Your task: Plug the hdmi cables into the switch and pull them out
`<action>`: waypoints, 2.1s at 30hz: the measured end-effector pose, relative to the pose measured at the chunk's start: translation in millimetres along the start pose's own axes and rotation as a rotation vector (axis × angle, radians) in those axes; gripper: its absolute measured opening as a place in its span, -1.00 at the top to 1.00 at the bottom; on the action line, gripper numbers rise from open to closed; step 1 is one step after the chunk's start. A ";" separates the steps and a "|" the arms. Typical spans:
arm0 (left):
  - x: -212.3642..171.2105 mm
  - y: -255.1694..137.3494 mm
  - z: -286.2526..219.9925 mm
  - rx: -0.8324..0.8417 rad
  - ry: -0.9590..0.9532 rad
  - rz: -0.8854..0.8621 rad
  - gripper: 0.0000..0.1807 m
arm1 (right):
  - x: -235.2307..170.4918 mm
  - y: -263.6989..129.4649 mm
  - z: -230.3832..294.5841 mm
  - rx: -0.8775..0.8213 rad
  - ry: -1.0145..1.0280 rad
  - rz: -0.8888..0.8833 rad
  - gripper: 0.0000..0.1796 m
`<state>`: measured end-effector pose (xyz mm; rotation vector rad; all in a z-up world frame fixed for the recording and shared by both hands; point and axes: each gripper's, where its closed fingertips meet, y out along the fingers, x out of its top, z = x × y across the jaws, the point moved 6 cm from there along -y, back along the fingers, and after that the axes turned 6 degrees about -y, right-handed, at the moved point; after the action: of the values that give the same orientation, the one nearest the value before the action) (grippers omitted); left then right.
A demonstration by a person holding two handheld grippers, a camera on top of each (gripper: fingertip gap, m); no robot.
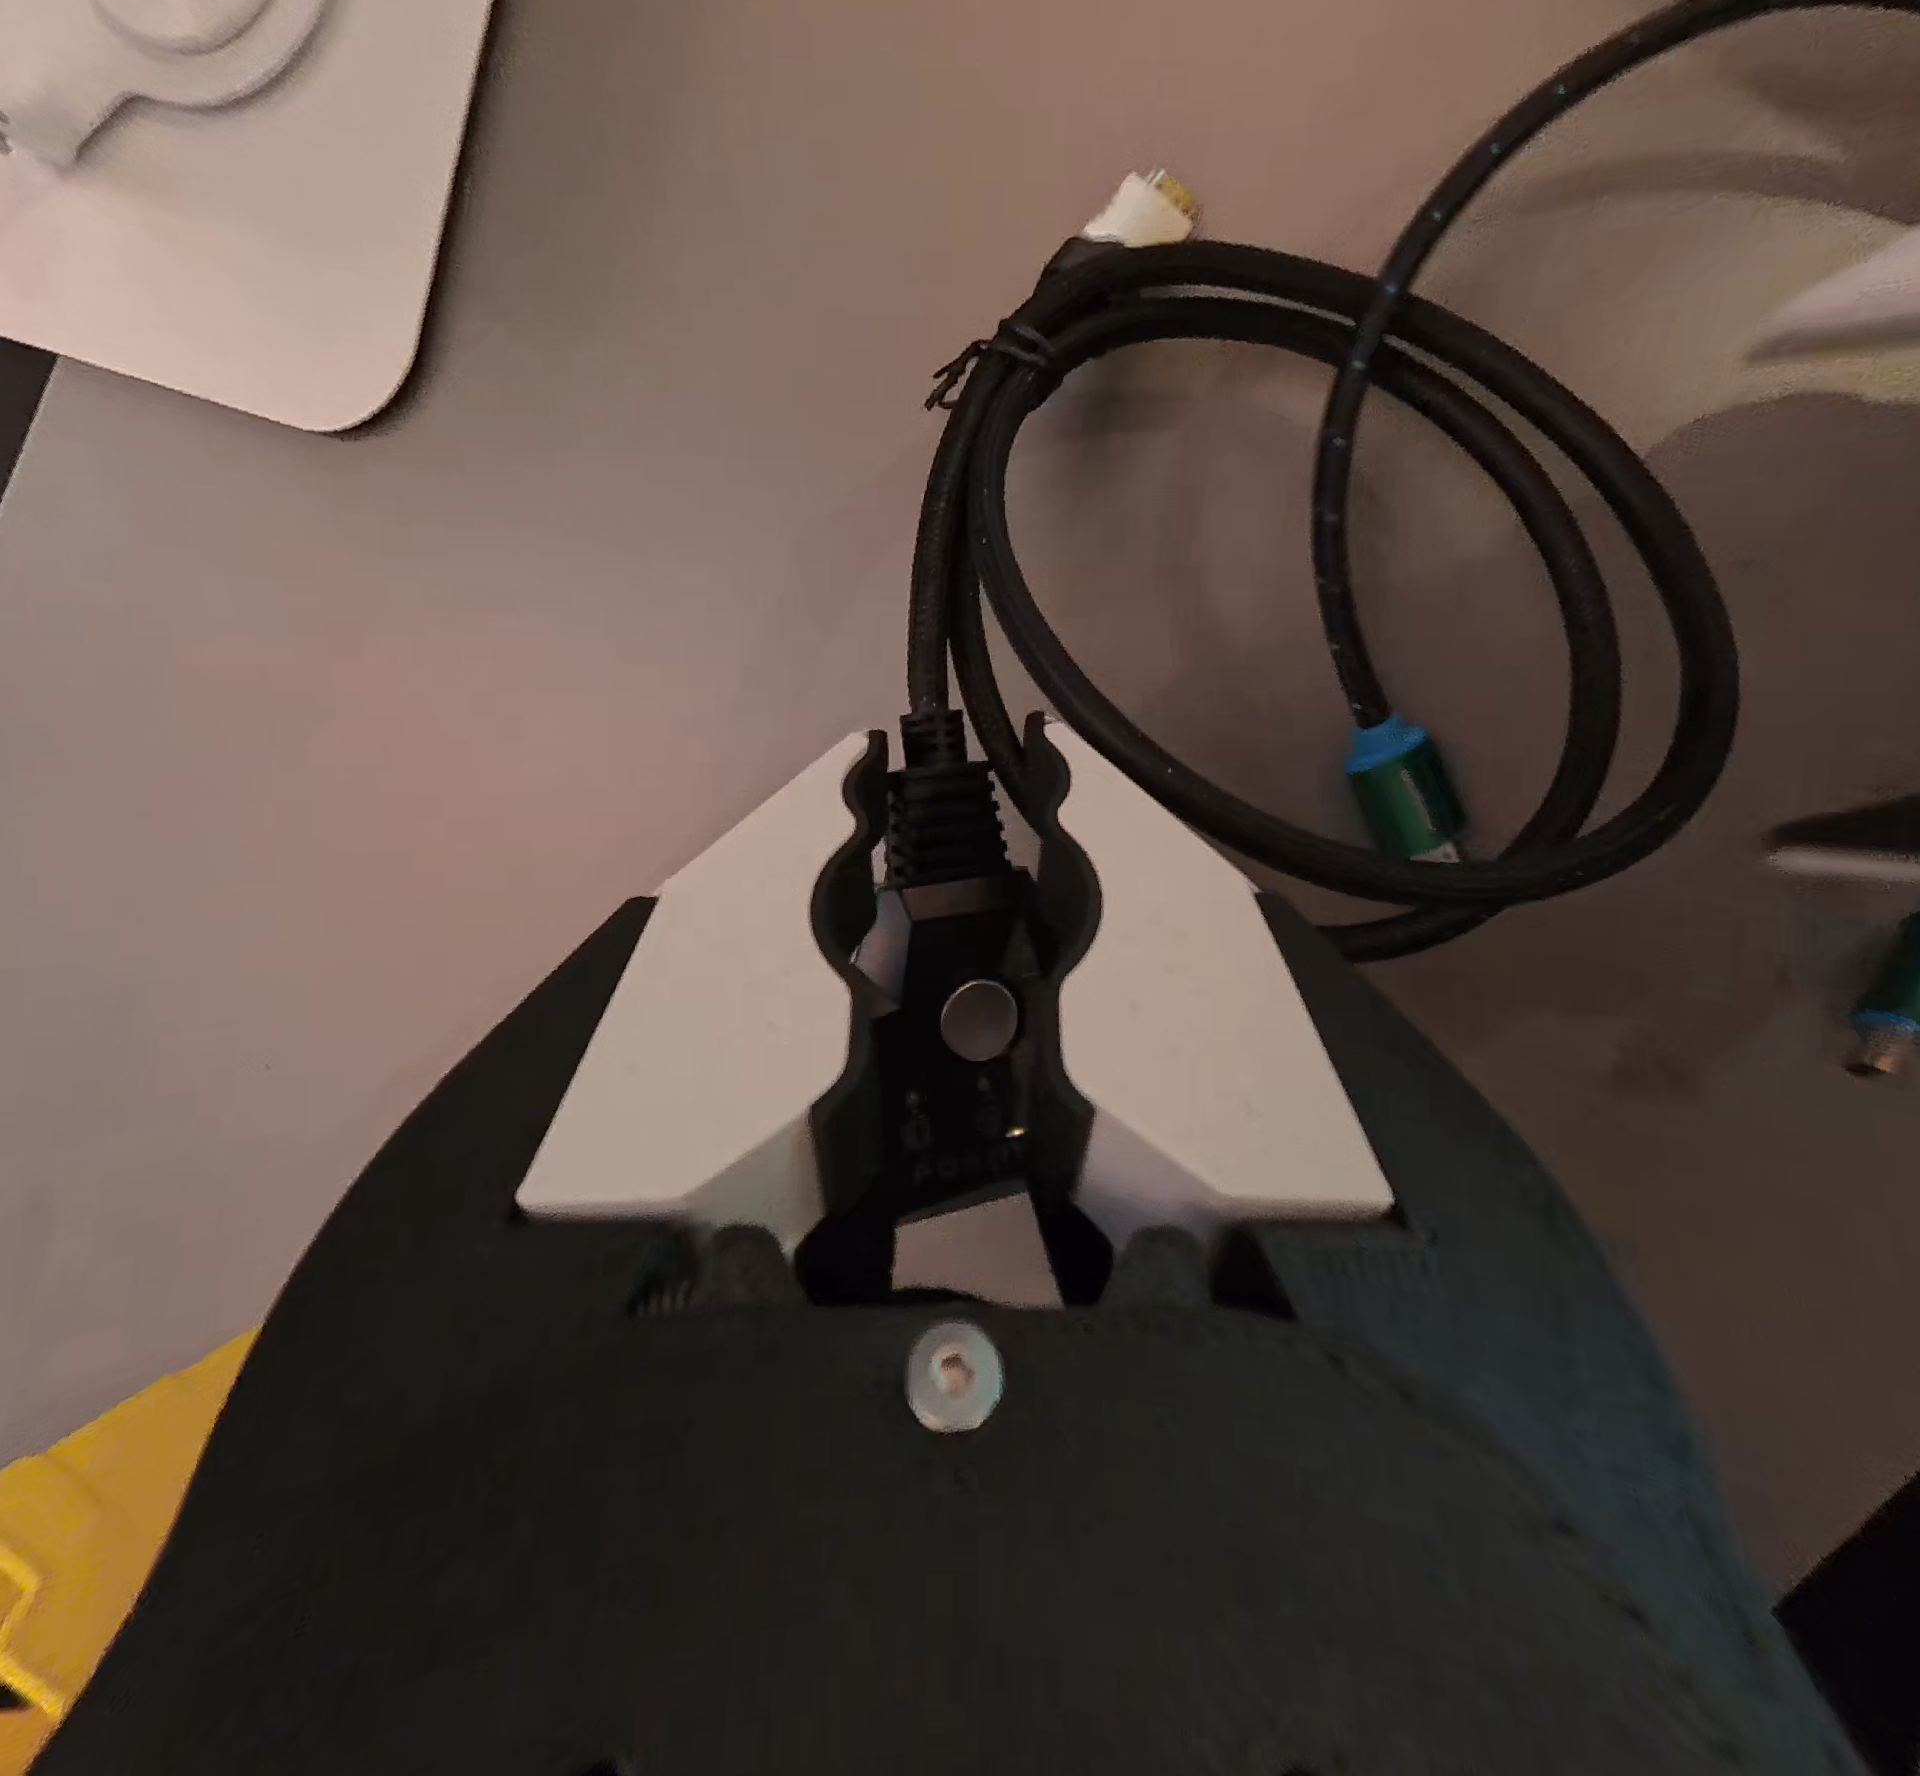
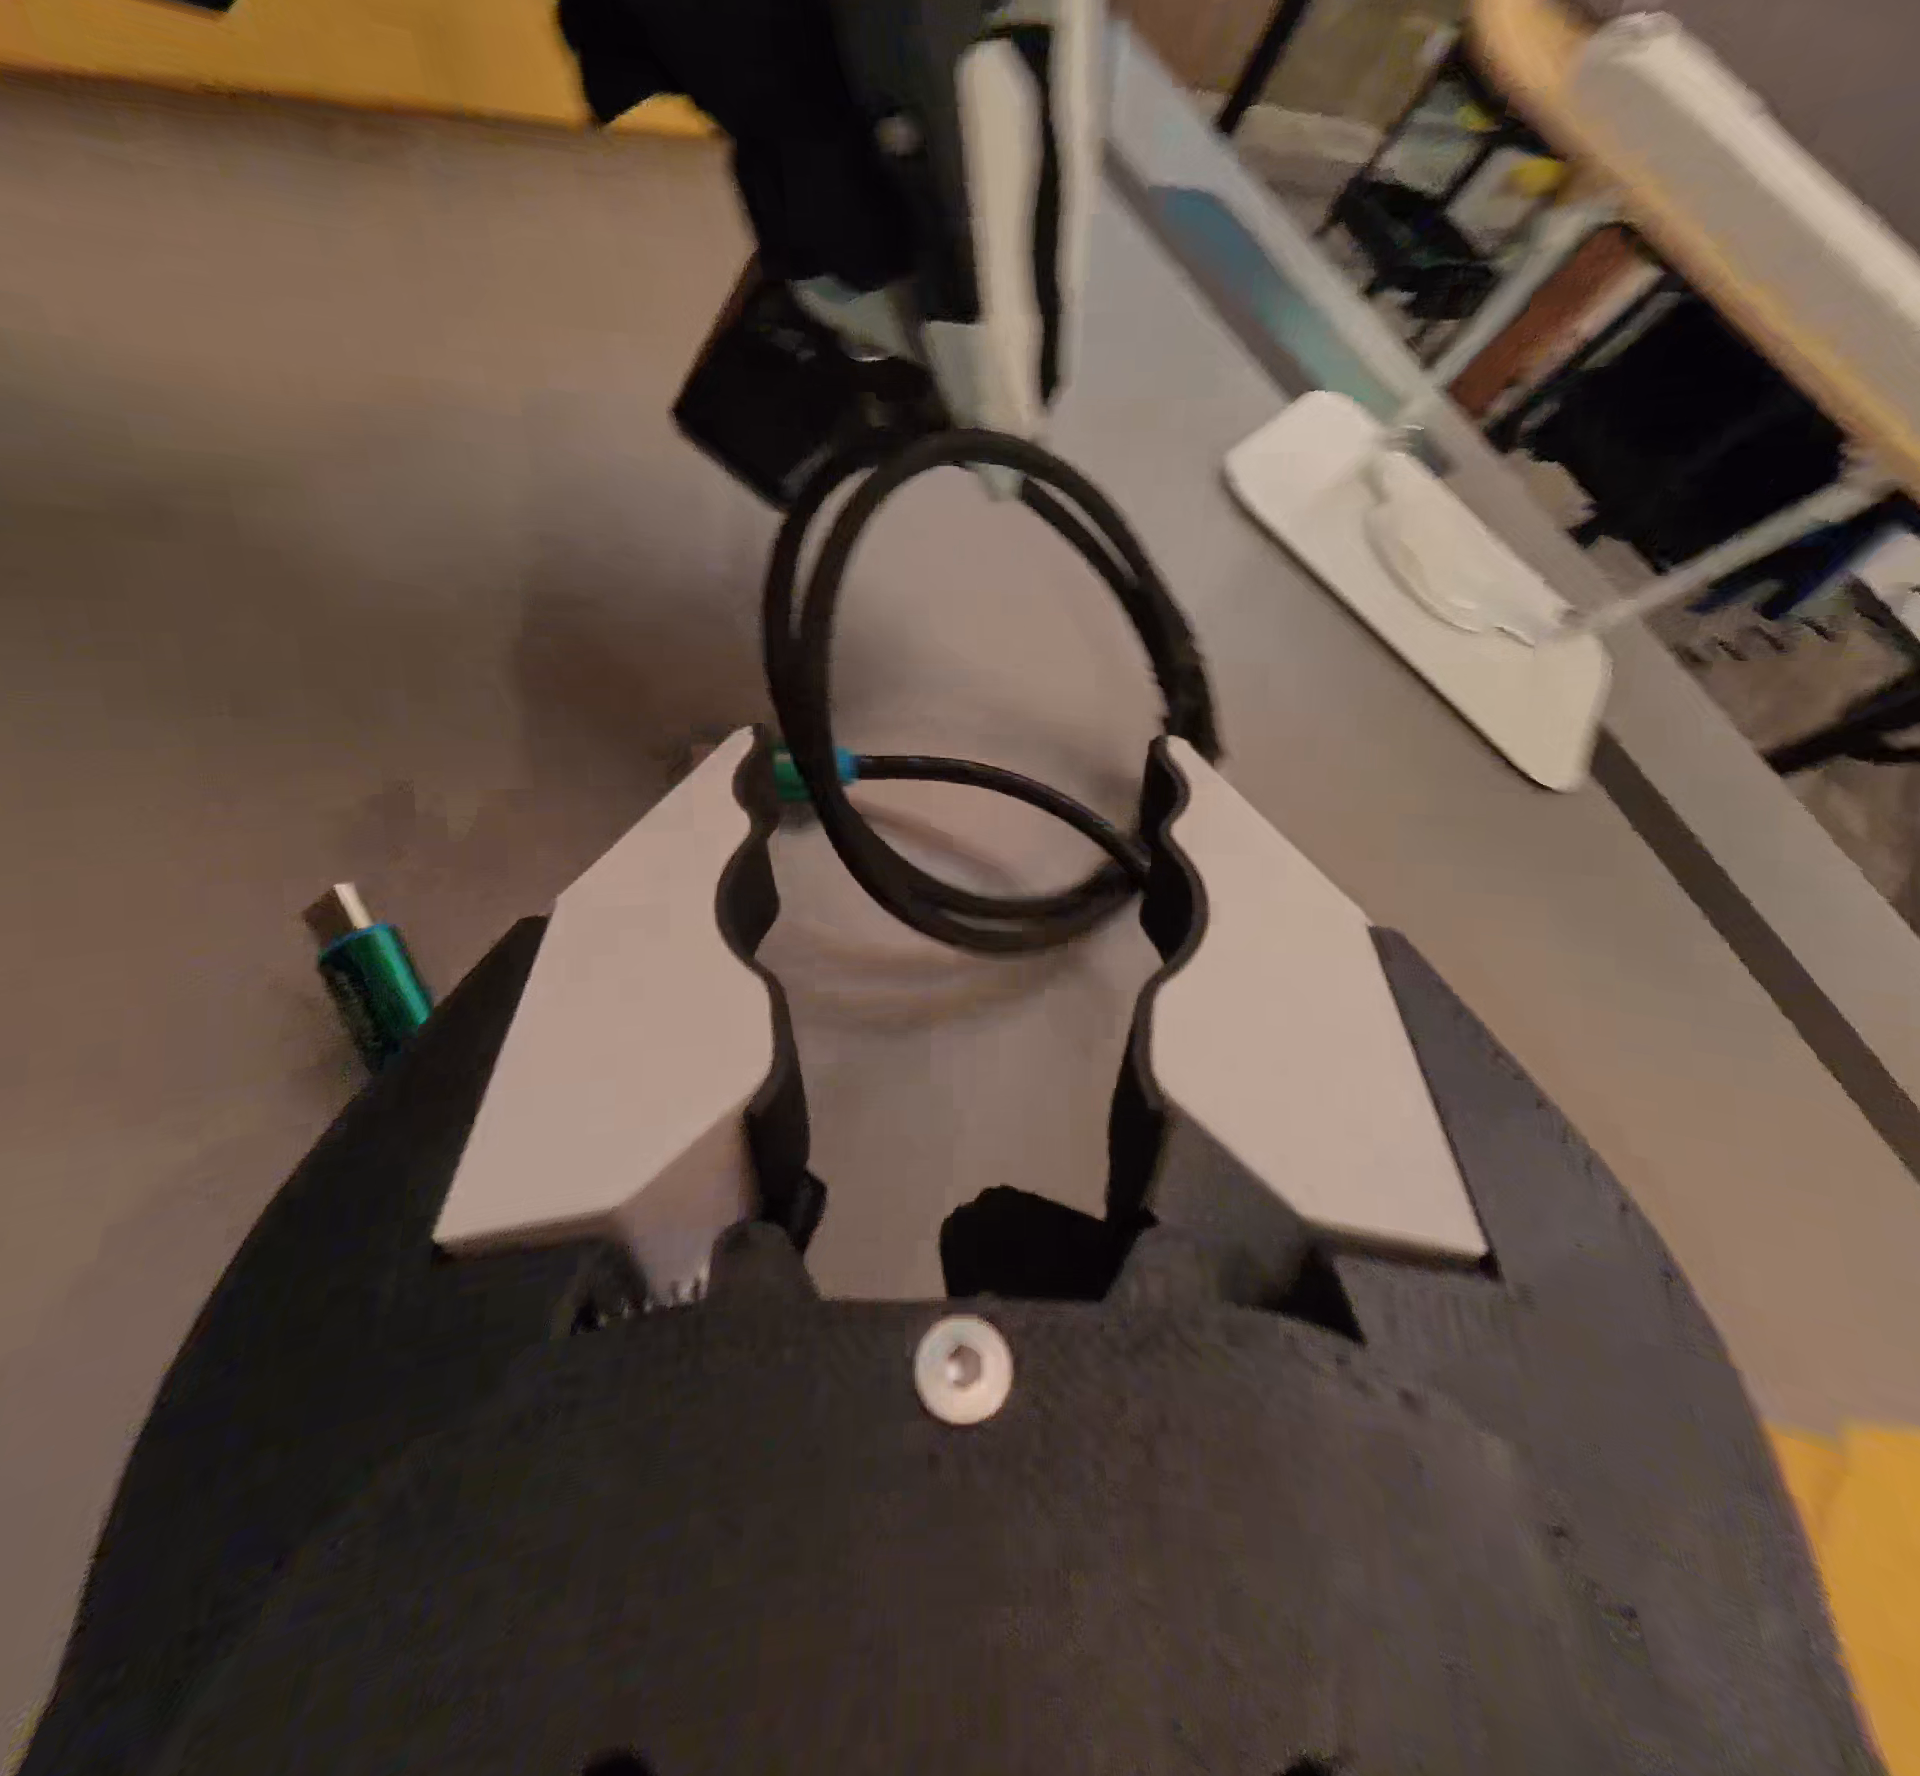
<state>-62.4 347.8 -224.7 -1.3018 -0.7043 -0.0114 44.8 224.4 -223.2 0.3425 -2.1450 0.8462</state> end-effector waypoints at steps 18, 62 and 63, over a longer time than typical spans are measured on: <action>16.2 -21.7 -0.3 -0.238 -0.264 -0.250 1.00 | 43.7 -6.6 -15.6 0.067 0.033 -0.203 0.64; -54.2 24.4 -10.0 -0.261 -0.054 0.194 0.44 | -18.9 18.7 -0.5 0.306 0.246 -0.018 0.48; -55.1 23.8 -11.6 -0.258 -0.068 0.186 0.44 | -20.7 18.9 -0.3 0.312 0.253 -0.010 0.48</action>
<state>-91.5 324.1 -273.0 -1.6177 -0.6518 0.0956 49.2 237.9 -247.4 0.3814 -1.7784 1.1566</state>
